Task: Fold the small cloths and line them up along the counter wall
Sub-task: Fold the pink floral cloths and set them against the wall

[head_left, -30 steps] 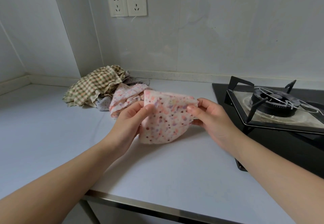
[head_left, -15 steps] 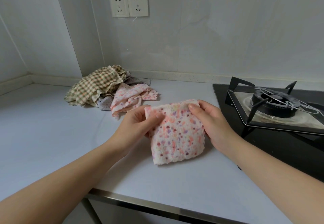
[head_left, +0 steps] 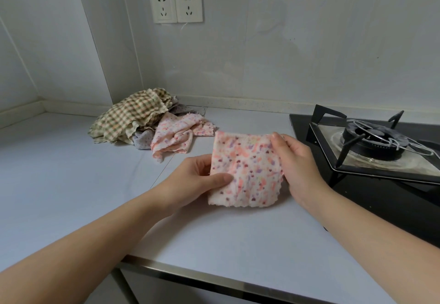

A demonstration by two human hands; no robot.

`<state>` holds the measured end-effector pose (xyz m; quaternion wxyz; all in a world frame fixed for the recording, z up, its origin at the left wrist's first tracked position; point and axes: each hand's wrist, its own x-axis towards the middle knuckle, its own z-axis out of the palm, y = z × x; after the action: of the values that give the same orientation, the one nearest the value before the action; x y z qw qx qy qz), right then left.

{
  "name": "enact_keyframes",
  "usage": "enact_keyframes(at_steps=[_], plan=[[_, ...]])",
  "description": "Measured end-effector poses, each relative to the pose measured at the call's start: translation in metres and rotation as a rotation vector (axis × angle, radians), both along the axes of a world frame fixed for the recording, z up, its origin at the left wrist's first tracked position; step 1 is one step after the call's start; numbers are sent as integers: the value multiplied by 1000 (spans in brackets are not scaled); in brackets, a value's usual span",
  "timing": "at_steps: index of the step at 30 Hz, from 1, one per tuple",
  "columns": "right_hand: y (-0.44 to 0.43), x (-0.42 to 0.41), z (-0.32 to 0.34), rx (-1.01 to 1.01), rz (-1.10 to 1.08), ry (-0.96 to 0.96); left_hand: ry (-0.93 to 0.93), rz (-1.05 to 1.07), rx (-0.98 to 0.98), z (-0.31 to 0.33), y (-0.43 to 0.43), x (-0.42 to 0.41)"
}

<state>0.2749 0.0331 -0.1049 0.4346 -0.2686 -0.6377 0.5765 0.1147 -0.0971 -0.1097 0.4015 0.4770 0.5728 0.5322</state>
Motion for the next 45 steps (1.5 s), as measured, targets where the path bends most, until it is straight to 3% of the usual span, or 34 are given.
enact_keyframes(at_steps=[4, 8, 25, 29, 33, 39, 45], plan=[[1, 2, 2, -104, 103, 27, -14, 120, 38, 2, 1, -3], [-3, 3, 3, -49, 245, -52, -5, 188, 54, 6, -2, -6], [-6, 1, 4, 43, 81, -117, -30, 42, 9, 11, -7, -3], [-3, 2, 1, -38, 224, -112, -143, 6, -1, 3, -3, -5], [-4, 2, -2, -159, 366, -116, -100, 213, 73, 1, 2, -5], [2, -1, -6, -303, 237, -86, -159, 273, 69, -2, 5, -6], [10, 0, -12, -339, 282, -99, -110, 260, 61, -14, 10, -18]])
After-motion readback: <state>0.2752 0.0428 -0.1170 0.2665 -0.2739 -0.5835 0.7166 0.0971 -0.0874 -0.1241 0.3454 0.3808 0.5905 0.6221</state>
